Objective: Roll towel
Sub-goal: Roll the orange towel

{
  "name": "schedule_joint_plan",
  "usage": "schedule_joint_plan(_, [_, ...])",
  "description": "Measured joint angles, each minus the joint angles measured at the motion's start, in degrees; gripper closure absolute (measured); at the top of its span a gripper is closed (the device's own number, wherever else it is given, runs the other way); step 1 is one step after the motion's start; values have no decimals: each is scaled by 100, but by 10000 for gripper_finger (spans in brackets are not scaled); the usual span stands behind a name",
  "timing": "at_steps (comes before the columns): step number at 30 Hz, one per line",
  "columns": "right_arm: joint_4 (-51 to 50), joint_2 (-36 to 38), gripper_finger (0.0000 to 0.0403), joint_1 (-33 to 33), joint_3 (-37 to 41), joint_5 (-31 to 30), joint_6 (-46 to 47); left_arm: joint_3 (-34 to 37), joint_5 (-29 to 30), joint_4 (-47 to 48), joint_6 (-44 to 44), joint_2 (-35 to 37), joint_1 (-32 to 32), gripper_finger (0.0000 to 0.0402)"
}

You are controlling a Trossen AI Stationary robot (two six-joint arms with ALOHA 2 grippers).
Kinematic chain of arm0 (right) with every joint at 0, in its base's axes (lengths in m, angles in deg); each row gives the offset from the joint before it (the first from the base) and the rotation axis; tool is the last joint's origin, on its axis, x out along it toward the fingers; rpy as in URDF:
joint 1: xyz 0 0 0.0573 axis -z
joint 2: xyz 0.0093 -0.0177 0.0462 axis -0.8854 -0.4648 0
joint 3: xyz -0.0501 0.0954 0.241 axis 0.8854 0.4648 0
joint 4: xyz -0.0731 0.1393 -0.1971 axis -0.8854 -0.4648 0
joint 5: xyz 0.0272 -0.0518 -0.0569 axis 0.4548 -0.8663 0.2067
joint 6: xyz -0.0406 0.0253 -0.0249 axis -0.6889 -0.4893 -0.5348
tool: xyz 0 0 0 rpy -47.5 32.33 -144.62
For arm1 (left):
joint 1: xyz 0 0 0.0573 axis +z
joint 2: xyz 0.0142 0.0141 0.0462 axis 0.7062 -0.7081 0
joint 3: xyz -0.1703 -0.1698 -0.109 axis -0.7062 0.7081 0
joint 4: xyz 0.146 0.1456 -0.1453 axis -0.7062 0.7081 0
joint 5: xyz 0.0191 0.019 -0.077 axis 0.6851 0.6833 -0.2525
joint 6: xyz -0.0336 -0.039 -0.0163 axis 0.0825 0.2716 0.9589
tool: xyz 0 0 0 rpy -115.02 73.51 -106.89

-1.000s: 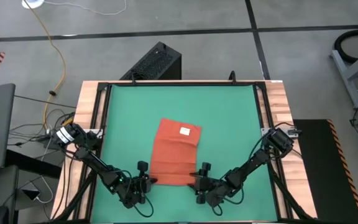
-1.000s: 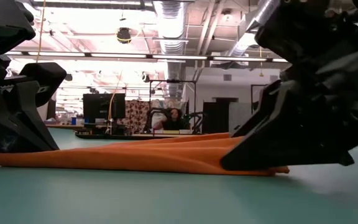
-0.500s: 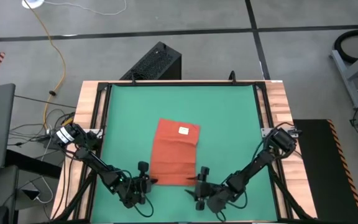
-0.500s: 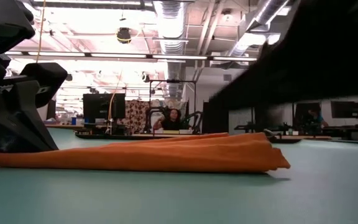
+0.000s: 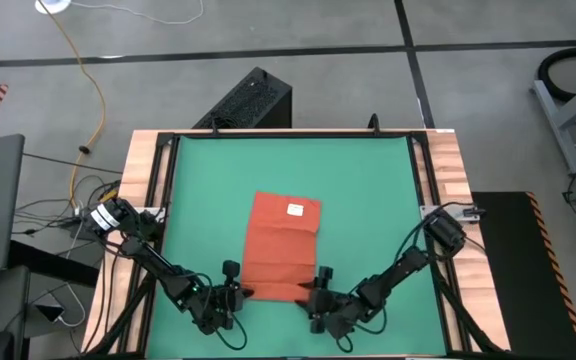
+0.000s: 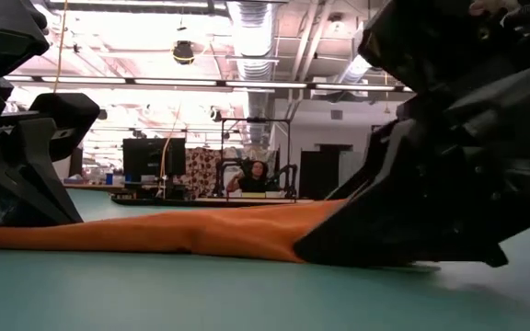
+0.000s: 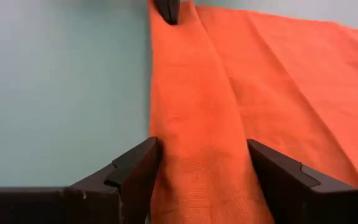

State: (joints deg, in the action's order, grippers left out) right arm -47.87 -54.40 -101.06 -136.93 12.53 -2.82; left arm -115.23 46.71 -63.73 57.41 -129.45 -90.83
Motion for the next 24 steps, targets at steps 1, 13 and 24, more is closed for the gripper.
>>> schedule_joint_plan(1, [129,-84,143,0,-3,-6,20,-2,-1,5,1,0,0,401])
schedule_joint_plan(13, [-241,212,143,-398,11,-450,207,-2,-96,110,33,2,17,401])
schedule_joint_plan(24, [-343,478,143,-773,7,-1509,253,-2,-105,106,-7,2,22,401])
